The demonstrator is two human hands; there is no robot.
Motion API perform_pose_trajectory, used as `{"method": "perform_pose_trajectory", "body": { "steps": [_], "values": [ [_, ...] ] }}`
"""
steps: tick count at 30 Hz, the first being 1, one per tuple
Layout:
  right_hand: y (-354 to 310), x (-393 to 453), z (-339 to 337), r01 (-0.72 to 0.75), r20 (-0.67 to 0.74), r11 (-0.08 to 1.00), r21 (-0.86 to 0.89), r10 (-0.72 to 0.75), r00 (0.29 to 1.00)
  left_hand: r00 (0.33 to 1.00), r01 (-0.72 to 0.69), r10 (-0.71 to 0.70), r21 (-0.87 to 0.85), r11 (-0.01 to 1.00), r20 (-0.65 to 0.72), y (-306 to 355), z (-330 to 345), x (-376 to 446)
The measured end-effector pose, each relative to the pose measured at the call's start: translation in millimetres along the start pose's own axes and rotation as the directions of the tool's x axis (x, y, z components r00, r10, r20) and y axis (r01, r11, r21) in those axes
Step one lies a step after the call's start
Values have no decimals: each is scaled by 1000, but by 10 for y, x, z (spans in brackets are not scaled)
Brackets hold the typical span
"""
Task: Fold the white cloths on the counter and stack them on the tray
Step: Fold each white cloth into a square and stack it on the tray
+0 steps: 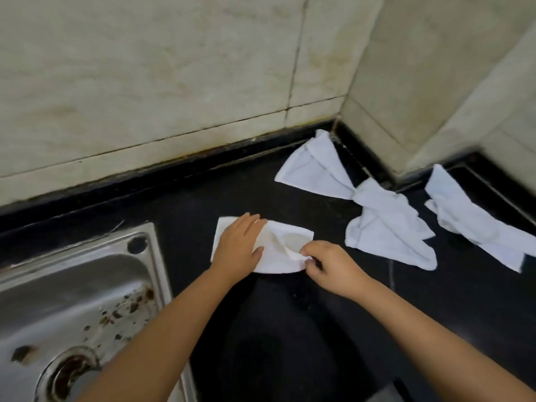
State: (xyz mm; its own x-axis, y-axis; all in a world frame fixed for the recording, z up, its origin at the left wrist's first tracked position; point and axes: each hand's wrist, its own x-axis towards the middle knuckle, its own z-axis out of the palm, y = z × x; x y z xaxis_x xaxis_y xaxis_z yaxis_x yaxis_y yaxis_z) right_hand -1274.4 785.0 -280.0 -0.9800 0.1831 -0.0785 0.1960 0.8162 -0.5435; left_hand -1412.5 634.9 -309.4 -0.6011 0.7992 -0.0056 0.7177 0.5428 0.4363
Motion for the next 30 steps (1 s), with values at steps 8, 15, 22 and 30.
{"method": "perform_pose_trajectory", "body": {
  "steps": [8, 15, 22, 30],
  "values": [
    [404, -1284, 219, -502, 94, 827, 252, 496, 863, 906, -144, 88, 105, 984, 413, 437, 533, -19],
    [413, -1464, 316, -534, -26, 829, 167, 545, 838, 887, -331, 140, 396, 856, 440, 586, 632, 19],
    [487, -1690, -444, -478, -326, 872, 107, 485, 811, 894, -434, 410, 119, 893, 181, 1055, 173, 194],
    [927, -2916, -1869, -666, -812, 712, 222, 514, 279, 694, -718, 698, -91, 690, -176, 3266, -48, 396]
  ]
}}
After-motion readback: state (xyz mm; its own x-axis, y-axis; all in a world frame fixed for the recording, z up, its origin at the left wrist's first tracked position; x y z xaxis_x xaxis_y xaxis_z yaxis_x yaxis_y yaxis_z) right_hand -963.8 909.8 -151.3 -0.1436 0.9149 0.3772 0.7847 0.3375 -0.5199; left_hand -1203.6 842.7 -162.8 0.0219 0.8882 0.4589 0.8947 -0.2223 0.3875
